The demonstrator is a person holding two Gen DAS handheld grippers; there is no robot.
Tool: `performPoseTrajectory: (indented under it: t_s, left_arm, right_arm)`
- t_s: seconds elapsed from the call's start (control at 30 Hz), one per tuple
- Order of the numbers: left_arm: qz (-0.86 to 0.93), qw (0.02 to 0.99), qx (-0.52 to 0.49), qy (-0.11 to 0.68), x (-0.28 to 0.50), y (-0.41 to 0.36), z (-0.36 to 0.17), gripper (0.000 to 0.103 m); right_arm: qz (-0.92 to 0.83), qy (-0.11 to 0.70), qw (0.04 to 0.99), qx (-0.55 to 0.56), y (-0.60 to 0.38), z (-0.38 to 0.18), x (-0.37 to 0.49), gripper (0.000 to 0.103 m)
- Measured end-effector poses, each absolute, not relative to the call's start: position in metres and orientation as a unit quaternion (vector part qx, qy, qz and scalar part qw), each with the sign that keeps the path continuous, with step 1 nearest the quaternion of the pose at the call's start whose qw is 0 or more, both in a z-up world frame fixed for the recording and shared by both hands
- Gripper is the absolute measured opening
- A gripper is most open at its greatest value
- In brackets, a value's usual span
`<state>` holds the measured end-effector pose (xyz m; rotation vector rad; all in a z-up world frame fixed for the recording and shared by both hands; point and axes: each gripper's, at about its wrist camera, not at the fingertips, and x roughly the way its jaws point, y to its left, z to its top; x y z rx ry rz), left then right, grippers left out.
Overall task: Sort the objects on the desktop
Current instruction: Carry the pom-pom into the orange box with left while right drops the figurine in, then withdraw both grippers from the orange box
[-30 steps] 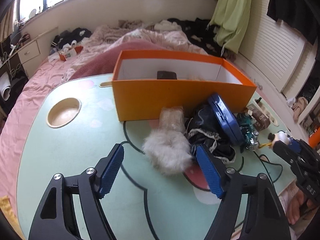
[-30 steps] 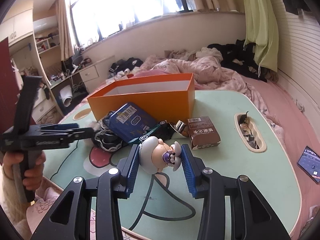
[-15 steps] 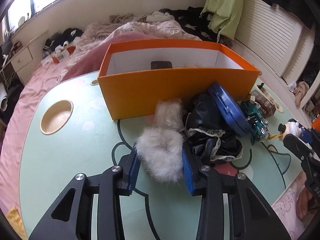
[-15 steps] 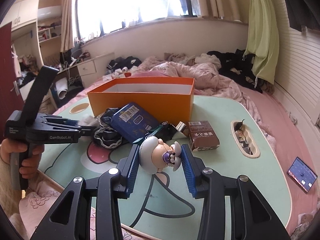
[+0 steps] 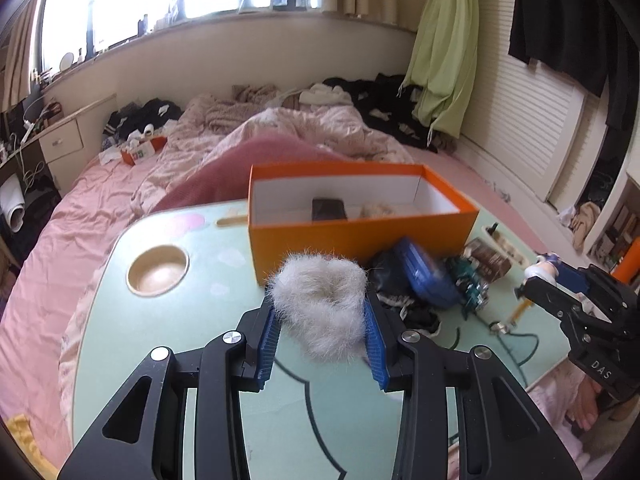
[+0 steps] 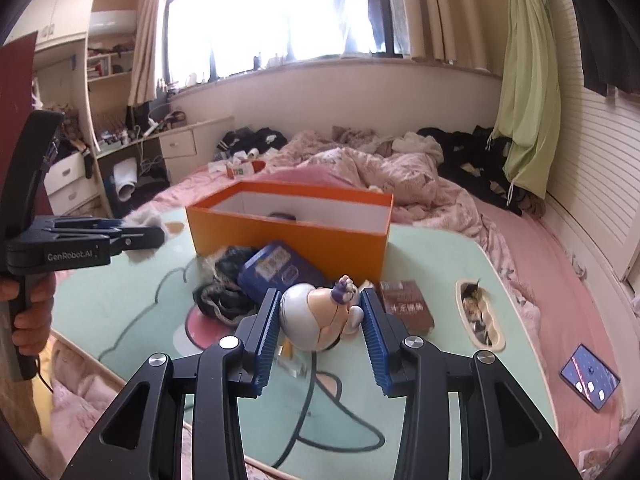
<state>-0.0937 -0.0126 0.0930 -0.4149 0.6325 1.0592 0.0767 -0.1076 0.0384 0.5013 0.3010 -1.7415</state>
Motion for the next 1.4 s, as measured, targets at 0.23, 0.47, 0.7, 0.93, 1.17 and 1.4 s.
performPoseTrajectory:
  t_s: [0.23, 0.47, 0.7, 0.93, 1.17, 1.4]
  left_arm:
    - [0.478, 0.813, -0.179, 0.281, -0.068, 0.01, 0.122, 0.039]
    - [0.487, 0.799, -0.209, 0.284, -0.038, 0.073, 0.124, 0.039]
    - [0.479, 0.78, -0.266, 0.301, -0.038, 0.102, 0.086, 0.056]
    - [0.493, 0.786, -0.243, 0.284, -0.06, 0.063, 0.094, 0.07]
    - [0.459, 0.802, -0.218, 0.314, -0.068, -0.008, 0.075, 0.071]
    - [0.46, 0.786, -0.23, 0.343, -0.069, -0.042, 0.038, 0.071]
  right_arm:
    - [-0.746, 0.093, 0.631, 0.193, -0.137, 0.089, 0.06, 0.039]
    - [-0.725, 0.082, 0.642, 0.235, -0.218, 0.108, 0.03, 0.039]
    - [-0.702, 0.075, 0.63, 0.324, -0.26, 0.077, 0.007, 0.047]
    - [-0.716, 0.055, 0.635, 0.285, -0.208, 0.086, 0.021, 0.085]
    - [-0.712, 0.107, 0.631, 0.29, -0.15, 0.055, 0.055, 0.096]
    - [-0.741, 0.181, 0.563, 0.319, -0.127, 0.008, 0.061, 0.096]
